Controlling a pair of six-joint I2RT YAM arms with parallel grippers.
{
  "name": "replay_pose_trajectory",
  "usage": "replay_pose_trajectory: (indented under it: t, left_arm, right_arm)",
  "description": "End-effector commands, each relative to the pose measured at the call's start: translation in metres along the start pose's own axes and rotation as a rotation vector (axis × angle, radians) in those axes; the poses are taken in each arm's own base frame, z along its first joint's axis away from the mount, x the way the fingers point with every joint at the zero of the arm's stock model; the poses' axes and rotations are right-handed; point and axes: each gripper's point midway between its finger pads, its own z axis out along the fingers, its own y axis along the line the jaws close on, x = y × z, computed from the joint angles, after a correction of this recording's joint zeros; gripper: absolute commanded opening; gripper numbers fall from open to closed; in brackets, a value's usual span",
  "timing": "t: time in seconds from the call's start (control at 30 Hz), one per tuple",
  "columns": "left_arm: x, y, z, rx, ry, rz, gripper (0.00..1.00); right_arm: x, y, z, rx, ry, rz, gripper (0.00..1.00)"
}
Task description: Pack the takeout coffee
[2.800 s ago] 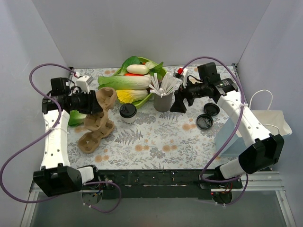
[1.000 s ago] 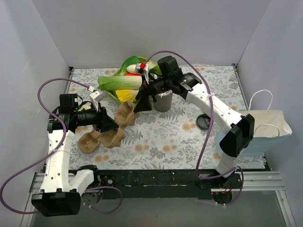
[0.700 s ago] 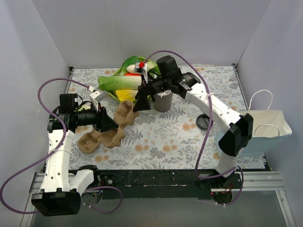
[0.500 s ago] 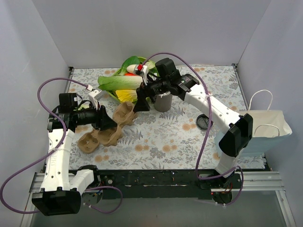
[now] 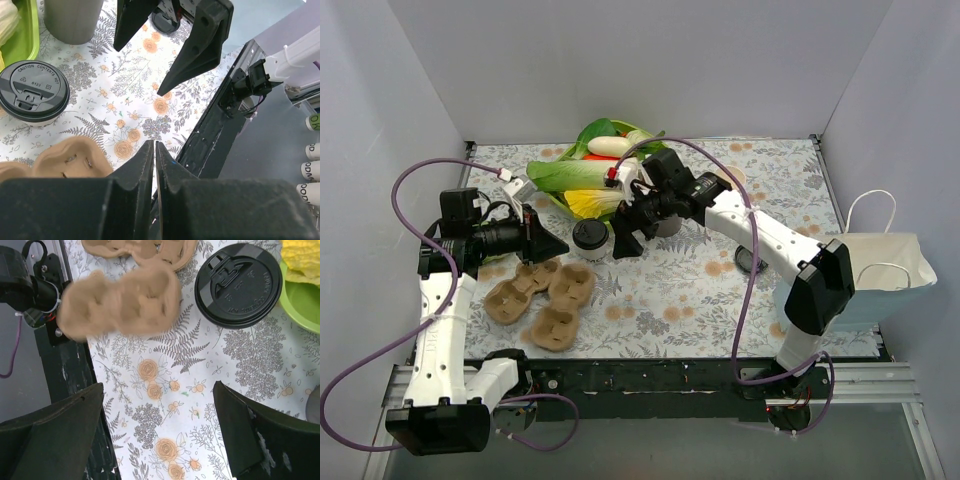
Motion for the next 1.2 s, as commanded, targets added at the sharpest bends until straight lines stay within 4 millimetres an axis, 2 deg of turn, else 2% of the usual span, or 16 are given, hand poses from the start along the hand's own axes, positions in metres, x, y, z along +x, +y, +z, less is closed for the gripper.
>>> replay_pose_trajectory:
  t: [0.0, 0.1, 0.13, 0.2, 0.3, 0.43, 0.5, 0.57, 0.6, 0.7, 0.77, 0.93, 0.97, 1.03, 1.07, 1.17]
  left_arm:
    - [-0.004, -0.016, -0.003, 0.053, -0.025, 0.045, 0.06]
    - [0.005, -0.004, -0.004, -0.018, -0.002, 0.035, 0.14]
    - [0.006, -0.001, -0.005, -0.040, -0.001, 0.046, 0.23]
    - [0.013, 0.010, -0.007, -0.111, 0.026, 0.051, 0.30]
    - [0.018, 0.029, -0.014, -0.234, 0.059, 0.059, 0.34]
    - [0.006, 0.060, -0.030, -0.451, 0.050, 0.045, 0.36]
    - [-0.018, 0.069, -0.035, -0.532, -0.038, 0.003, 0.39]
    - [-0.041, 0.085, -0.046, -0.660, -0.133, -0.080, 0.48]
    - [-0.044, 0.097, -0.047, -0.700, -0.137, -0.125, 0.54]
    - [-0.052, 0.133, -0.076, -0.925, -0.218, -0.231, 0.69]
    - [-0.058, 0.147, -0.088, -1.009, -0.248, -0.240, 0.73]
    - [-0.086, 0.144, -0.093, -0.995, -0.301, -0.244, 0.75]
    - [-0.088, 0.142, -0.094, -0.994, -0.303, -0.240, 0.74]
    - [-0.088, 0.139, -0.100, -1.011, -0.308, -0.224, 0.75]
    - [-0.088, 0.137, -0.101, -1.016, -0.311, -0.217, 0.75]
    - [-0.084, 0.133, -0.103, -1.017, -0.308, -0.213, 0.75]
  right_arm:
    - [-0.013, 0.010, -0.019, 0.030, -0.050, -0.085, 0.98]
    - [-0.010, 0.011, -0.025, 0.040, -0.046, -0.126, 0.98]
    - [-0.010, 0.013, -0.029, 0.044, -0.050, -0.142, 0.98]
    - [-0.002, 0.014, -0.031, 0.039, -0.034, -0.175, 0.97]
    - [0.008, 0.020, -0.036, 0.004, -0.008, -0.247, 0.94]
    - [0.011, 0.035, -0.037, -0.081, 0.024, -0.448, 0.84]
    - [0.006, 0.046, -0.036, -0.139, 0.026, -0.566, 0.81]
    - [0.004, 0.048, -0.023, -0.175, 0.035, -0.601, 0.77]
    - [-0.010, 0.055, -0.021, -0.183, 0.014, -0.638, 0.76]
    - [-0.010, 0.068, 0.011, -0.250, 0.053, -0.694, 0.70]
    - [-0.014, 0.077, 0.037, -0.264, 0.056, -0.739, 0.68]
    - [-0.025, 0.059, 0.092, -0.196, 0.072, -0.703, 0.57]
    - [-0.041, 0.059, 0.096, -0.172, 0.040, -0.717, 0.56]
    - [-0.041, 0.045, 0.115, -0.138, 0.056, -0.717, 0.54]
    - [-0.052, 0.046, 0.117, -0.130, 0.035, -0.736, 0.53]
    - [-0.042, 0.041, 0.138, -0.159, 0.058, -0.744, 0.53]
